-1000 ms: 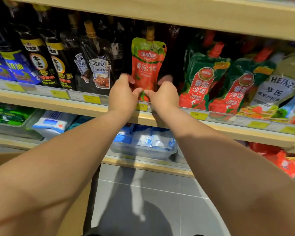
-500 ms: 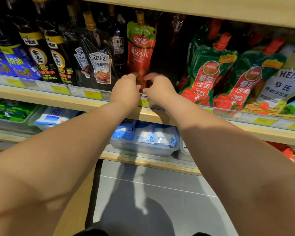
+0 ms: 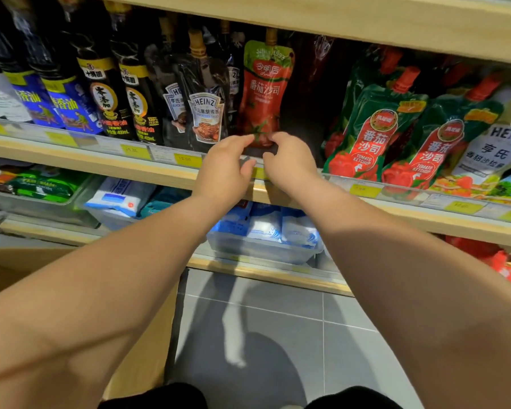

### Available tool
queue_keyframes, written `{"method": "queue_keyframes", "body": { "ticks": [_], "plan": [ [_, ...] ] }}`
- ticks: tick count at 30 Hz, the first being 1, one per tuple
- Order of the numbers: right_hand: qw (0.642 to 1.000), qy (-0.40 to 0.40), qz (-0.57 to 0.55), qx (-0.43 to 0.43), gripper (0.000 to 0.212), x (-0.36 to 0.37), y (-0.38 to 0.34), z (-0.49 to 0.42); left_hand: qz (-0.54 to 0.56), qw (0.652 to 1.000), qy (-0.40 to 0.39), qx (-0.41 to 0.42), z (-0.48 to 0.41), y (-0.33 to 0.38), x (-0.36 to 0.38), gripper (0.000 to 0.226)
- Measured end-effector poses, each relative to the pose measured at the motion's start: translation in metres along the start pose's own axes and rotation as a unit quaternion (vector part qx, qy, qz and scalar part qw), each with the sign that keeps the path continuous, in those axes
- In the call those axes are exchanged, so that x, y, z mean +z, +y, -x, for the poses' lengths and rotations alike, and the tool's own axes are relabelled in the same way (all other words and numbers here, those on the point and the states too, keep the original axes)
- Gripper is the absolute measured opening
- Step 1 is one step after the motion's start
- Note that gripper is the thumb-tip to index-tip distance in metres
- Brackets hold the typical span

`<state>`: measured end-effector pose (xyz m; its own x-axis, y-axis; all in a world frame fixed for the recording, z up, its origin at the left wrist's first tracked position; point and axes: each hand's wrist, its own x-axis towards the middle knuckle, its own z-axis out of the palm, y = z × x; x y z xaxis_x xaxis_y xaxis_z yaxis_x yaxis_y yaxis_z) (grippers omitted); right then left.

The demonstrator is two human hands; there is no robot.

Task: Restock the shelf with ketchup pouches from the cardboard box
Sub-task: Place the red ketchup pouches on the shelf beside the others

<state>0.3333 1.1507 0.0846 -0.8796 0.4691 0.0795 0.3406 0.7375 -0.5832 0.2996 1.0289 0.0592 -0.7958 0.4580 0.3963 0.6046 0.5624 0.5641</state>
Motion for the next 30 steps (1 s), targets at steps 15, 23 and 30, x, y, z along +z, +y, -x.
{"method": "queue_keyframes", "body": {
  "ticks": [15, 23, 30],
  "plan": [
    [1.000, -0.013, -0.003, 0.017, 0.038, 0.141, -0.096, 0.147, 0.002, 0.986, -0.118, -0.120, 0.160, -0.157, -0.095, 0.049],
    [0.994, -0.100, -0.023, 0.033, 0.035, 0.261, -0.166, 0.206, -0.031, 0.960, -0.149, -0.237, 0.249, -0.273, -0.151, 0.046],
    [0.963, -0.256, -0.033, 0.081, 0.036, 0.354, -0.179, 0.246, -0.006, 0.901, -0.176, -0.396, 0.311, -0.352, -0.157, 0.042]
  ]
}}
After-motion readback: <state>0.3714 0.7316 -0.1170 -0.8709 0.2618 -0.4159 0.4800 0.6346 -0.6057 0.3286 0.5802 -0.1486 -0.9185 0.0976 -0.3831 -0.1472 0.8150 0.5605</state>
